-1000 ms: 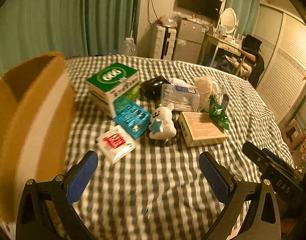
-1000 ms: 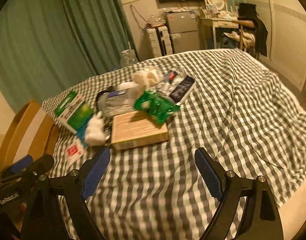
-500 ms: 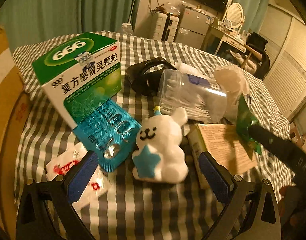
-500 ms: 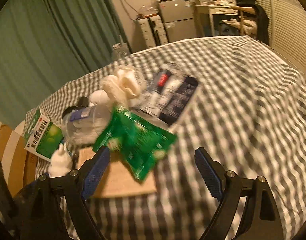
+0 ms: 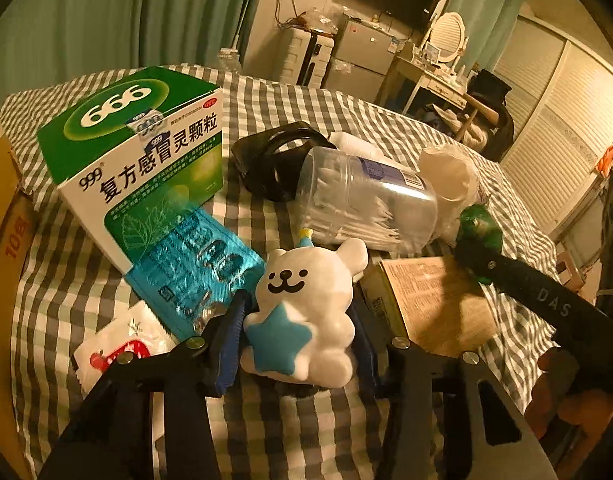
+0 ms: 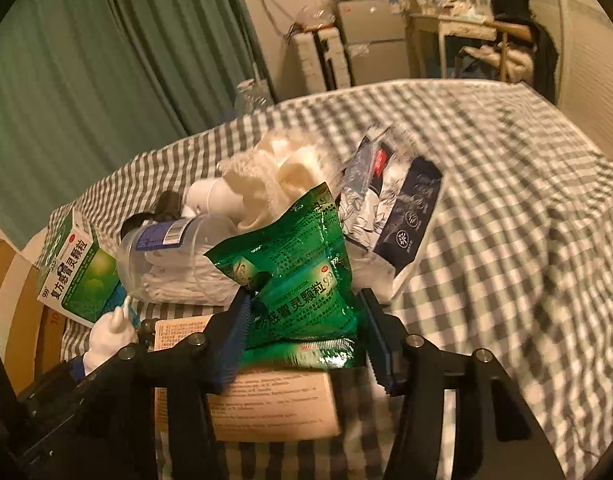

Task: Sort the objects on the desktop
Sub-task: 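Grasp the white bear figurine with the left tool while the right tool grasps the green sachet, then carry the bear figurine and green sachet into the box and release both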

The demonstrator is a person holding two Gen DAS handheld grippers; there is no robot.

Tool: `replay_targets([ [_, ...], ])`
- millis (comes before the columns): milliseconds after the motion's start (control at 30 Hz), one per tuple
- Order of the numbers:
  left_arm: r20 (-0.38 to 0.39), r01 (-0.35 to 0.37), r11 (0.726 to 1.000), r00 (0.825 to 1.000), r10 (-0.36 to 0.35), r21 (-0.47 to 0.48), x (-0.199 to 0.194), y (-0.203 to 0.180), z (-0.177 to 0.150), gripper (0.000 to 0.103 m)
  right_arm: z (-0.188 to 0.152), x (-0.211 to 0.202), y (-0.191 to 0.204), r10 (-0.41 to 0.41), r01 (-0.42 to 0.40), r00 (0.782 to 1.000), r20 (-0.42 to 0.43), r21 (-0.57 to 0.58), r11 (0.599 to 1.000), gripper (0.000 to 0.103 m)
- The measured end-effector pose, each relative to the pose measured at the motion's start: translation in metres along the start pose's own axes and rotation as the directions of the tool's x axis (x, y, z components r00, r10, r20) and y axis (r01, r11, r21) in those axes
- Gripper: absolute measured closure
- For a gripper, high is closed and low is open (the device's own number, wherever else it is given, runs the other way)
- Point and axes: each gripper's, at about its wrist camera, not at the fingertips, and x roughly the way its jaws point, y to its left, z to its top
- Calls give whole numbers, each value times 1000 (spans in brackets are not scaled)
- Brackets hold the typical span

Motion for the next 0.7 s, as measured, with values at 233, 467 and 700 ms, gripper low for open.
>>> replay_targets([
  [233,24,-6,1000,1000,6,9,-32,-4,-6,54,-5,-24,0,0,0,1000,22,-8,1000,55],
  [467,30,-24,1000,999,24,17,-64,-9,-19,54,-16,-50,5,44,-44,999,22,-2,999,55],
  [700,46,-43,999,998,42,19,-100,-10,-31,54,-35,-80,24,67,-66,998,16,-39,997,55],
])
